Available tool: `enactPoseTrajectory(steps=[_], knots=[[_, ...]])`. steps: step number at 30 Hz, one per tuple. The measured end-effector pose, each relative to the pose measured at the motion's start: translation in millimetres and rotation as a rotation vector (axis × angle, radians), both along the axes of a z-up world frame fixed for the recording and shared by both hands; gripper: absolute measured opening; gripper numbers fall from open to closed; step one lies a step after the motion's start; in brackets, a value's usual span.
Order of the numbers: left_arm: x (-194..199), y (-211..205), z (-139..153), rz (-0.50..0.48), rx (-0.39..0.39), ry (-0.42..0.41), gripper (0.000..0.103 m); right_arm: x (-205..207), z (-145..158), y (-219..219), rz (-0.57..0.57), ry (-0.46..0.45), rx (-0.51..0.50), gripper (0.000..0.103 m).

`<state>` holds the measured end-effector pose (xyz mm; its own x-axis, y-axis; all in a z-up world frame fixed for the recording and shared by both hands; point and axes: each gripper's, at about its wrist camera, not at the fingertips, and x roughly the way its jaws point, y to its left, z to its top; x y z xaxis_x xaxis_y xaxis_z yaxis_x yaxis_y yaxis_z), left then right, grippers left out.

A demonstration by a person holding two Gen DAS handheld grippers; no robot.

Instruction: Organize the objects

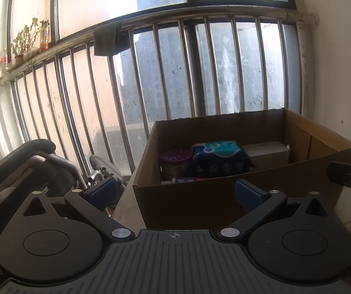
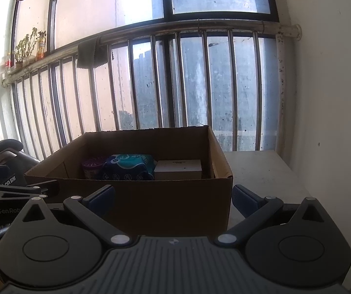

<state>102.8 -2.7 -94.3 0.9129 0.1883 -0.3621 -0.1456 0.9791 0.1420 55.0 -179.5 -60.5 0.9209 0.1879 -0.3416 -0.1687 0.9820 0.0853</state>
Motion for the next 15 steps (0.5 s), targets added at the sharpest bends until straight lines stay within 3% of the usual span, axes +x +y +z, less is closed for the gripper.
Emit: enactPoseTrajectory(steps=[15], knots=[[1.0,0.2,-0.6,0.008,0.01,0.001,0.103,-1.8,2.4,1.0,0.003,-0.008,-0.008,0.103]])
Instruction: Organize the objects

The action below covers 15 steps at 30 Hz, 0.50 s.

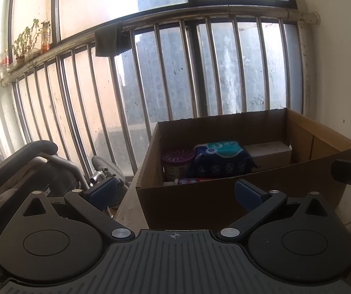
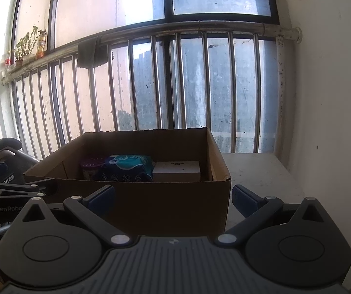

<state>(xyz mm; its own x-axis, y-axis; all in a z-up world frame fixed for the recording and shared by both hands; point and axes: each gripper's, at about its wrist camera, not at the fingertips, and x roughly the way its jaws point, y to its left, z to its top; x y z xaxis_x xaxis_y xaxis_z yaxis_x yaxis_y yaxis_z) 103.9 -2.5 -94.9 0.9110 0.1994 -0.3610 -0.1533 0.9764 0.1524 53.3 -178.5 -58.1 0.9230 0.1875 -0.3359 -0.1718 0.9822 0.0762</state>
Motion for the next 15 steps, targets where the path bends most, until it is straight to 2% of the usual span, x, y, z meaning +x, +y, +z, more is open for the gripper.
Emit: enactPoseTrajectory(steps=[4,15], knots=[[0.5,1.4,-2.0,0.007,0.002,0.008,0.103,-1.9,2.1,1.3,-0.021,-0.013,-0.026,0.103],[1.8,1.5,-5.4,0.007,0.007,0.022,0.103,-1.2,-0.2,1.7,-0.012,-0.007,-0.016,0.103]])
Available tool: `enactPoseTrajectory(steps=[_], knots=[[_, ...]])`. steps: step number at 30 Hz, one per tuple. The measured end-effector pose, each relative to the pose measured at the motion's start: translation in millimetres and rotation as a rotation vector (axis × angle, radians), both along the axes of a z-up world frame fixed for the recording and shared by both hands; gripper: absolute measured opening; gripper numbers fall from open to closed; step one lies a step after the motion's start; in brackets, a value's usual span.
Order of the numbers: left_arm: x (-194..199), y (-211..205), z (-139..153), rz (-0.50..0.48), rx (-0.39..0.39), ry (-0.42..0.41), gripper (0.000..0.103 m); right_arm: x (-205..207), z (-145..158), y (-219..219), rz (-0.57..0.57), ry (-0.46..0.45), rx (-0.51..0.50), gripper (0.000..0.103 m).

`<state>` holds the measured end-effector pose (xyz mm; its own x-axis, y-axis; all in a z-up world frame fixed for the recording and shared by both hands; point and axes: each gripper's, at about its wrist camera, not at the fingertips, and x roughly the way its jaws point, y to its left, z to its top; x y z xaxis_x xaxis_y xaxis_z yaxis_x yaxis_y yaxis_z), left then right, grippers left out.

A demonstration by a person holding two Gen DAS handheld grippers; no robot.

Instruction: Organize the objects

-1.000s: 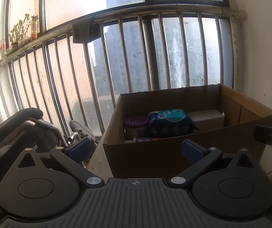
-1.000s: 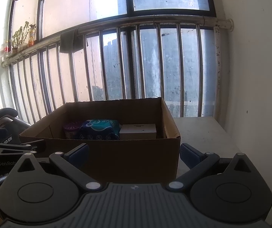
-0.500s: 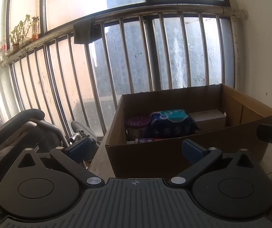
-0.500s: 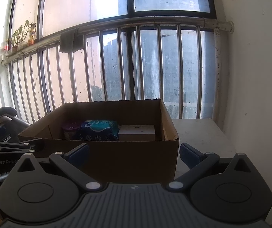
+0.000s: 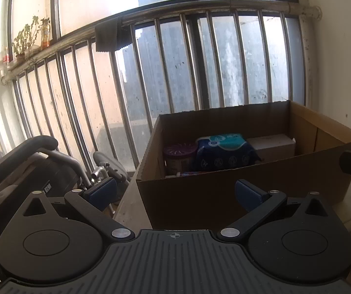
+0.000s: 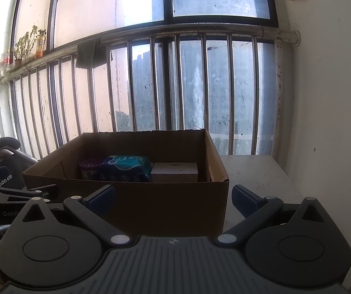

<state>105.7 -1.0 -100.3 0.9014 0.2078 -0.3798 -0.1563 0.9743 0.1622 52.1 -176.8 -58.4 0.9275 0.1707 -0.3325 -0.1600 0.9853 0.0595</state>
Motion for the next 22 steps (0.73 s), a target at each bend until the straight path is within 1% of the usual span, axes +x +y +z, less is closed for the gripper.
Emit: enactPoseTrajectory(steps=[18,22], knots=[[-0.5,-1.0,-1.1,-0.014,-0.006,-0.001,0.103,1.0,-4.3,0.4,-0.004,0.014,-0.009,0.103],[0.7,-1.9,-2.2,-0.011,0.004,0.006,0.103,1.4,-4.1,-0.4,-0.007,0.016,-0.007,0.103]])
